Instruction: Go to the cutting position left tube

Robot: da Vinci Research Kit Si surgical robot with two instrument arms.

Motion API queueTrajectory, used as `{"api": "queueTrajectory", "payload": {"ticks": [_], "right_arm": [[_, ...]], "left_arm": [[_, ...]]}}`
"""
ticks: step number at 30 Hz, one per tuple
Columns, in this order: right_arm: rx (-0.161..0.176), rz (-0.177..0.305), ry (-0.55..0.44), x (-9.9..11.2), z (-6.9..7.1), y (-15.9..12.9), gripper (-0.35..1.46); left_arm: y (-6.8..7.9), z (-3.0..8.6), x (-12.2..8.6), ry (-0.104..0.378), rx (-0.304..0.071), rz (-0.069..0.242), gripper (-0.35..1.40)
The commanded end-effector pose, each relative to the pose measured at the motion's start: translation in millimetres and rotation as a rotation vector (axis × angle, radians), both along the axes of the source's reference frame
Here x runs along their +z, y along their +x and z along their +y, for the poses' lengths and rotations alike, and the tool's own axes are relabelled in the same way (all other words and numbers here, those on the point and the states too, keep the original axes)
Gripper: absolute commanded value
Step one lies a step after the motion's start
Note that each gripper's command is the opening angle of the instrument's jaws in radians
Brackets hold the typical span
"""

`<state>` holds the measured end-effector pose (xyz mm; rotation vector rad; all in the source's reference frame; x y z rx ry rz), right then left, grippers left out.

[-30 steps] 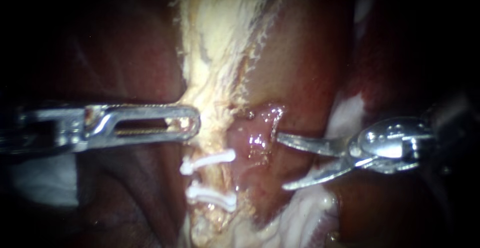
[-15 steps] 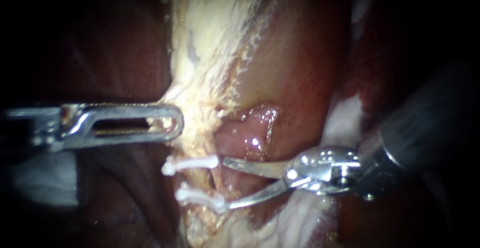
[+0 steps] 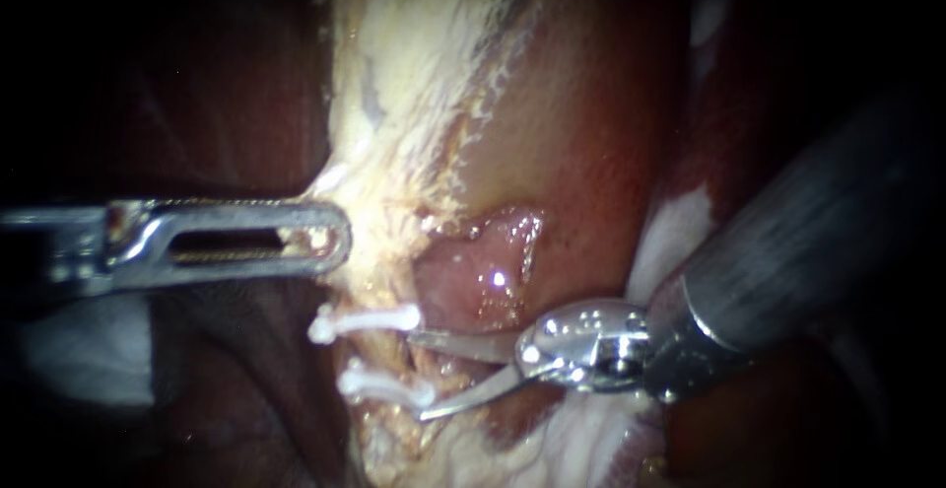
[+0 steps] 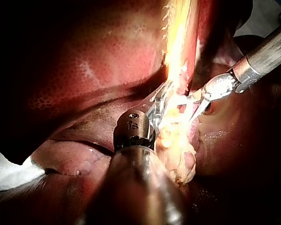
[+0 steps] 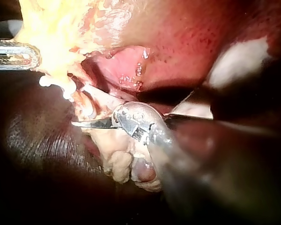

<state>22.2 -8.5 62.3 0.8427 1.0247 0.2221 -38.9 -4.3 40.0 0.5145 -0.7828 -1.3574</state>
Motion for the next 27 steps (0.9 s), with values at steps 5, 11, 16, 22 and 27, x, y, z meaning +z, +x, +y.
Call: {"api": "queueTrajectory", "payload": {"ticks": [5,11,16,22,27], "right_arm": [[-0.016,0.008,0.008,0.0,-0.1,0.9,1.42],[-0.017,0.009,0.008,0.1,0.0,1.7,1.4],[-0.015,0.009,0.008,0.3,0.2,2.3,1.4],[-0.022,0.023,0.011,0.5,0.3,3.2,1.4],[-0.048,0.059,0.017,0.4,0.3,3.5,1.4]], "left_arm": [[0.0,0.0,0.0,0.0,0.0,0.0,-0.35],[0.0,0.0,0.0,0.0,0.0,-0.001,-0.35],[0.0,0.0,0.0,0.0,0.0,0.0,-0.35],[-0.1,-0.1,-0.1,0.0,-0.001,0.0,-0.35],[-0.1,-0.1,-0.1,0.0,-0.001,0.0,-0.35]]}}
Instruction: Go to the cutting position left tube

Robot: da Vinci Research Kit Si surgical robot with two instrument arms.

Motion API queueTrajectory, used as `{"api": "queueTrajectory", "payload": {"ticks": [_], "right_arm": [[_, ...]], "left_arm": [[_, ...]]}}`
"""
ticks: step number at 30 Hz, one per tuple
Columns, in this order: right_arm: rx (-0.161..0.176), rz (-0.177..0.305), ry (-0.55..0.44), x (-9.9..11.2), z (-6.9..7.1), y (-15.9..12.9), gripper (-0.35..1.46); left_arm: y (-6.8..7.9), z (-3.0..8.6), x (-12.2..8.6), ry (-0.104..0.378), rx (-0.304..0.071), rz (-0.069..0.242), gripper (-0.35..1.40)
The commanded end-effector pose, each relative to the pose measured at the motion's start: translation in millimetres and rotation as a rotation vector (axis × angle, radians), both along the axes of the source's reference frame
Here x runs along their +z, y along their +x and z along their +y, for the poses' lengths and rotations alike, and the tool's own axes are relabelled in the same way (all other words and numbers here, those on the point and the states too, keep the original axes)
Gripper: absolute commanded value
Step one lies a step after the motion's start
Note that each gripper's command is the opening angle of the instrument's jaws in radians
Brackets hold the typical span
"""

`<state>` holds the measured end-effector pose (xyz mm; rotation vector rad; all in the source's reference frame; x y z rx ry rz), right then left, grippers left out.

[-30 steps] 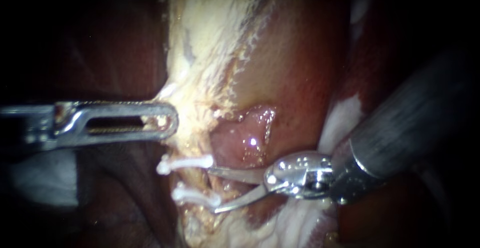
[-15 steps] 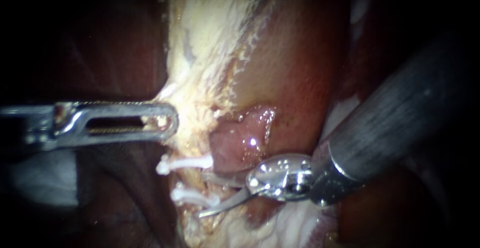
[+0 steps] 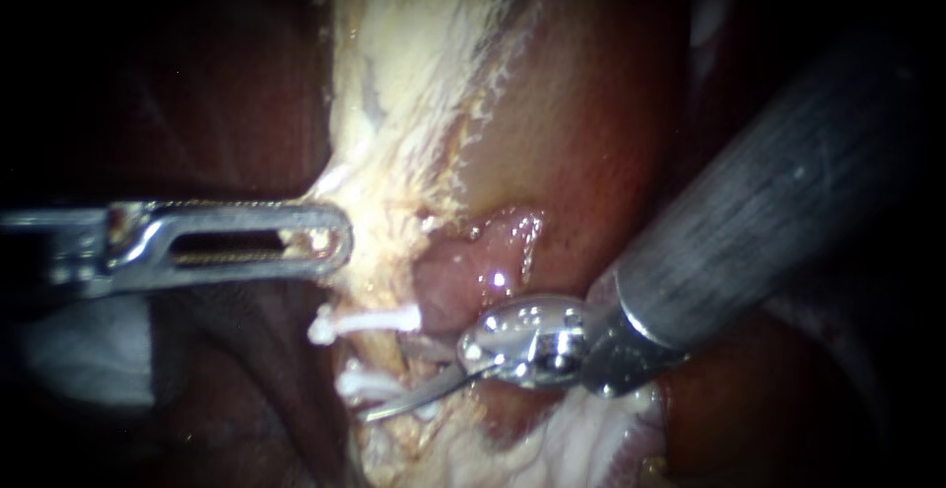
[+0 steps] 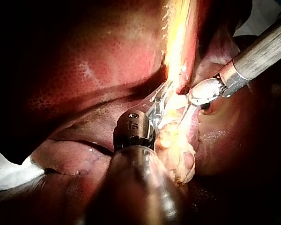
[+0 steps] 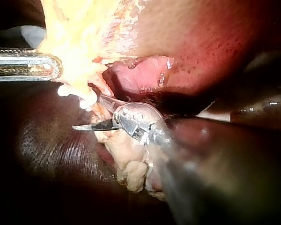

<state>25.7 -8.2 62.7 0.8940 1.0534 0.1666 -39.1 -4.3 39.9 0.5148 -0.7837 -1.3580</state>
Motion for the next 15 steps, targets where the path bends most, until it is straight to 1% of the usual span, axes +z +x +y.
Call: {"api": "queueTrajectory", "payload": {"ticks": [1,5,12,15], "right_arm": [[-0.001,0.008,0.005,0.0,0.0,0.0,1.4],[-0.027,0.029,0.009,-0.1,0.0,0.6,1.39],[-0.049,0.065,0.033,-0.4,-0.1,1.8,1.35],[-0.054,0.078,0.04,-0.5,-0.1,2.1,1.34]], "left_arm": [[0.0,0.0,0.0,0.0,0.0,0.001,-0.35],[0.0,0.0,0.0,0.0,0.0,0.001,-0.35],[0.0,0.0,0.0,0.0,0.0,0.001,-0.35],[0.0,0.0,0.1,0.0,0.0,0.001,-0.35]]}}
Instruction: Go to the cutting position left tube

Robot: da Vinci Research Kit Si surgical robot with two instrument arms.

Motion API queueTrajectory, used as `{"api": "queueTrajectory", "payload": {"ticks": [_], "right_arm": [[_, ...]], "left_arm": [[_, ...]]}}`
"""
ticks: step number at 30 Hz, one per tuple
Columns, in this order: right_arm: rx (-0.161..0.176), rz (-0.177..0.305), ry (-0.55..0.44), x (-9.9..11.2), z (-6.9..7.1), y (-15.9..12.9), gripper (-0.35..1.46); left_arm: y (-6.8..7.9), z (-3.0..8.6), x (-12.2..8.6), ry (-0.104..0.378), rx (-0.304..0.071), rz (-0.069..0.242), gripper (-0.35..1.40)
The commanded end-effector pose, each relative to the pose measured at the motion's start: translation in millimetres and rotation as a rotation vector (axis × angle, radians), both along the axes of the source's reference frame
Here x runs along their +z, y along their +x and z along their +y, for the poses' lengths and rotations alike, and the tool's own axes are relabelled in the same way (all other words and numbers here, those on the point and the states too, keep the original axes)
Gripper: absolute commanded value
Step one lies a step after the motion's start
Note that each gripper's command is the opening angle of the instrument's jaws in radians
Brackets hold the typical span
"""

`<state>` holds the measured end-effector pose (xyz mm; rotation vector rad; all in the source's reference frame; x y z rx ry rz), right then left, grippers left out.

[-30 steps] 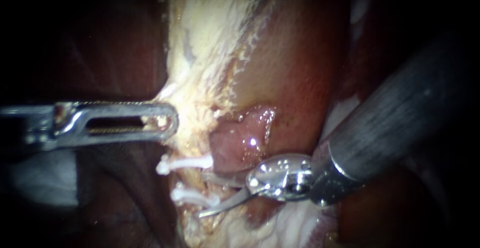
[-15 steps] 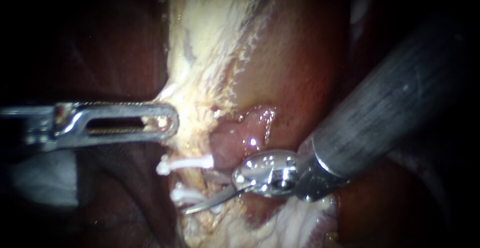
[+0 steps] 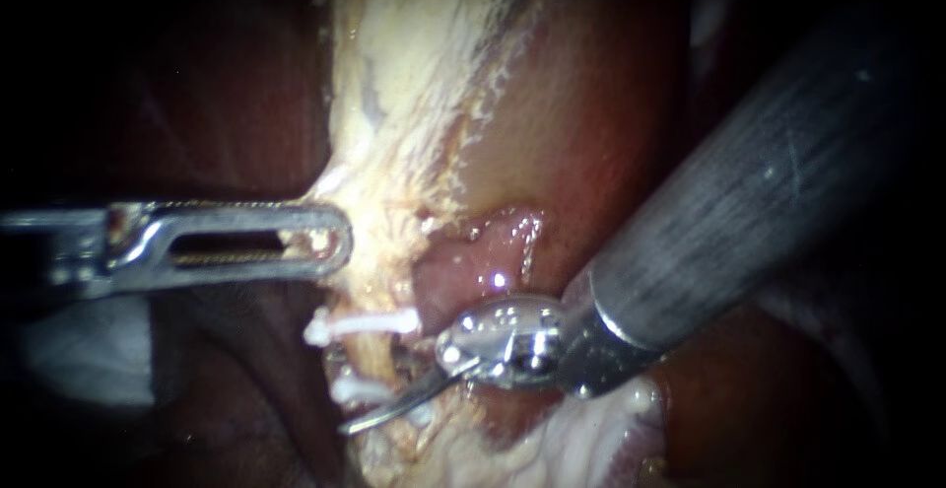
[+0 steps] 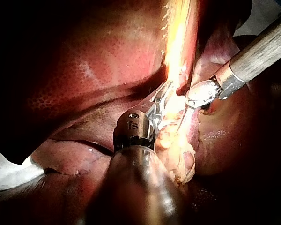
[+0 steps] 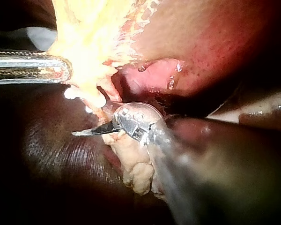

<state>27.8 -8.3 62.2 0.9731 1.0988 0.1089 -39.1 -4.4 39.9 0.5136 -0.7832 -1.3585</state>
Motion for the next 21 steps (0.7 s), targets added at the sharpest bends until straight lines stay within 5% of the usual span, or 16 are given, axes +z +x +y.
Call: {"api": "queueTrajectory", "payload": {"ticks": [1,21], "right_arm": [[0.002,0.0,-0.002,0.0,0.0,0.1,1.34],[0.009,0.002,0.008,0.8,-0.1,2.8,1.34]], "left_arm": [[0.0,0.0,0.1,0.0,0.0,0.0,-0.35],[-0.1,0.0,0.3,-0.001,0.0,0.0,-0.35]]}}
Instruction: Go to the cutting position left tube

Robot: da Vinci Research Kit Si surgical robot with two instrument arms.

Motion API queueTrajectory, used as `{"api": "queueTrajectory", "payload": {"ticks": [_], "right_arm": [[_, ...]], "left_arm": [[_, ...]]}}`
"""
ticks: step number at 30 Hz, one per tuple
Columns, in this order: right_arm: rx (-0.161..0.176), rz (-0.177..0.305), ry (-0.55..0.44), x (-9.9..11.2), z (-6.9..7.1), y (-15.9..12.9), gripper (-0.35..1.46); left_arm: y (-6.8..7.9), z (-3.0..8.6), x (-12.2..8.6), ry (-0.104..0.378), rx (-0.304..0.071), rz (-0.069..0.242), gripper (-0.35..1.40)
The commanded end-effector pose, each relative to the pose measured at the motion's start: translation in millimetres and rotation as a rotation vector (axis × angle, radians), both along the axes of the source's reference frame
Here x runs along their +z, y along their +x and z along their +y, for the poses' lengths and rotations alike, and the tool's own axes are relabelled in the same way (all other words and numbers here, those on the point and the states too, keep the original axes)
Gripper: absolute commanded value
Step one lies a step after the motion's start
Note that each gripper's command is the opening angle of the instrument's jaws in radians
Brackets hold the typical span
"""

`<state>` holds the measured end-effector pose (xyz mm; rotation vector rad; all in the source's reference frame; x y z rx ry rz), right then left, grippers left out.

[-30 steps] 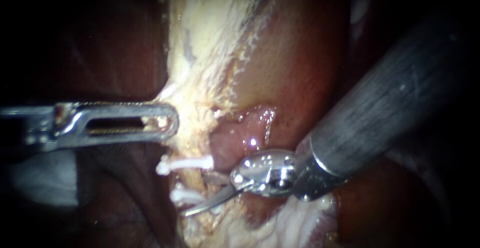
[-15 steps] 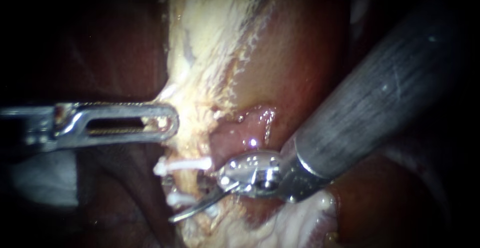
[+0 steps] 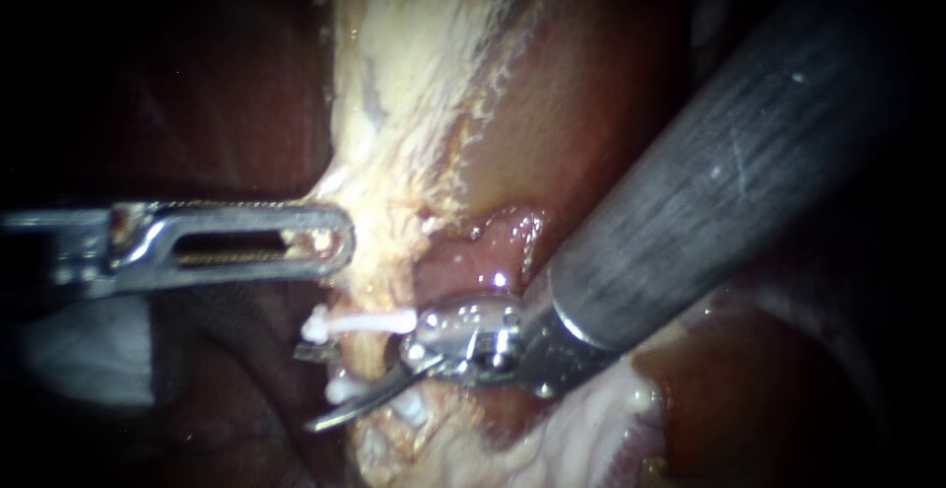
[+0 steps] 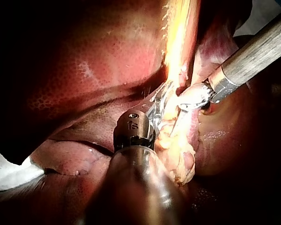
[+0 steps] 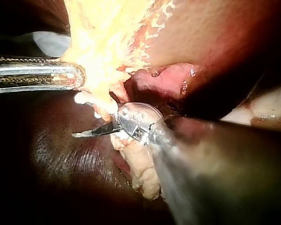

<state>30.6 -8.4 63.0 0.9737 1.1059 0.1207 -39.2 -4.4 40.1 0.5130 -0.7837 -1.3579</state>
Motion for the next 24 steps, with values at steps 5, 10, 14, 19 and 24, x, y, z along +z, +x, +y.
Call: {"api": "queueTrajectory", "payload": {"ticks": [5,10,14,19,24], "right_arm": [[-0.005,-0.003,0.009,0.4,-0.1,0.3,1.34],[-0.004,-0.007,0.013,0.5,-0.1,0.3,1.34],[-0.004,-0.007,0.013,0.6,-0.1,0.2,1.34],[-0.004,-0.007,0.013,0.6,-0.1,0.2,1.34],[-0.004,-0.007,0.013,0.6,0.0,0.2,1.34]], "left_arm": [[0.0,0.0,0.0,0.0,0.0,0.0,-0.35],[0.0,0.0,0.0,0.0,0.0,0.0,-0.35],[0.0,0.0,0.0,0.0,0.0,0.0,-0.35],[0.0,0.0,0.0,0.0,0.0,0.0,-0.35],[-0.1,0.0,0.0,0.0,0.0,0.0,-0.35]]}}
